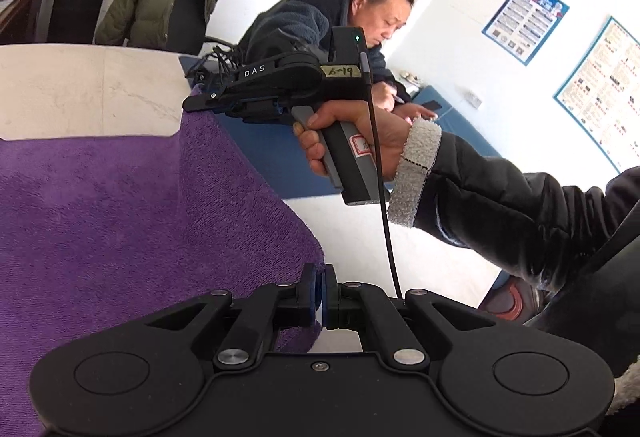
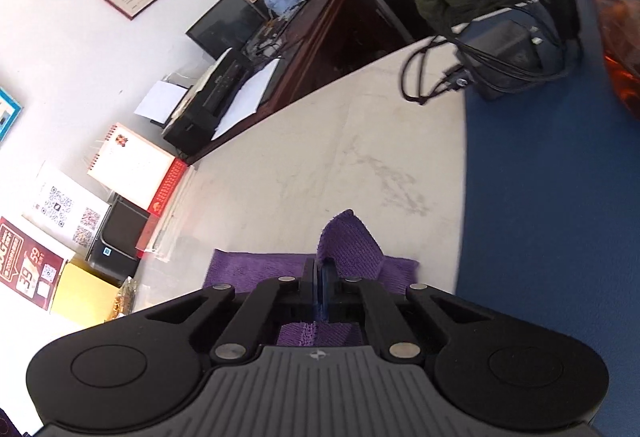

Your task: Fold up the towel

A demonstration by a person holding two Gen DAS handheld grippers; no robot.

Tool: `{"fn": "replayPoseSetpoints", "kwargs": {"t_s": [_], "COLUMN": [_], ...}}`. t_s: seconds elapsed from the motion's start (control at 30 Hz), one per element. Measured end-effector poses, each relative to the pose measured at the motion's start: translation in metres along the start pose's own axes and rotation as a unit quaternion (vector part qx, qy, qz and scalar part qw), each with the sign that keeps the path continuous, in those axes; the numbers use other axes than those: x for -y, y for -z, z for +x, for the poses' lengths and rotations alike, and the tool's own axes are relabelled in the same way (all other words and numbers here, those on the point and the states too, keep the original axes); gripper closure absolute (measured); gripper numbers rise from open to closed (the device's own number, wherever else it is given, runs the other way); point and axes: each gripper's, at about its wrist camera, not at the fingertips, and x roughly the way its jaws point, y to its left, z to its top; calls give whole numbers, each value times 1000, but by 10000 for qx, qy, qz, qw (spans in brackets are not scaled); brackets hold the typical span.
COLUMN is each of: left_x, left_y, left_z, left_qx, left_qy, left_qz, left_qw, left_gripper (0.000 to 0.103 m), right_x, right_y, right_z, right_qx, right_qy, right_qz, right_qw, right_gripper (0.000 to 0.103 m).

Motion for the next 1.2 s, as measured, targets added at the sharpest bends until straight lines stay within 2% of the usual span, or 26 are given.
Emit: {"fn": "replayPoseSetpoints", "kwargs": {"t_s": [0.03,0.1,0.17,0.27,0.43,0.57,0.67,0.87,1.0,1.2], "left_x": [0,1,1,1,-6,-9,-10,-8,0,-2], "left_y": [-3,-7,-9,-7,8,12,10,15,18,24], "left_z": [-8,-23,-29,-15,40,58,63,74,74,84], "left_qx": [104,303,396,227,-597,-877,-968,-1110,-1080,-1228], "left_qy": [-31,-79,-109,-98,114,217,241,263,354,342], "left_qz": [-11,0,20,4,-49,-93,-85,-37,45,-58], "left_qw": [9999,9995,9992,9997,9981,9959,9950,9935,9935,9918], "left_gripper": [103,103,103,103,103,103,103,103,103,103], "right_x": [-10,-27,-34,-18,26,30,23,2,-8,-14], "right_y": [-4,-12,-15,-10,7,14,17,22,23,26], "right_z": [4,8,9,12,18,15,15,22,24,23], "right_qx": [28,85,105,-28,-407,-495,-520,-695,-775,-883], "right_qy": [-175,-483,-594,-261,590,899,1044,1334,1233,1532], "right_qz": [-52,-137,-232,-266,-256,-612,-958,-1849,-1990,-2314], "right_qw": [9998,9987,9979,9993,9971,9928,9885,9712,9691,9567], "right_gripper": [100,100,100,100,100,100,100,100,100,100]}}
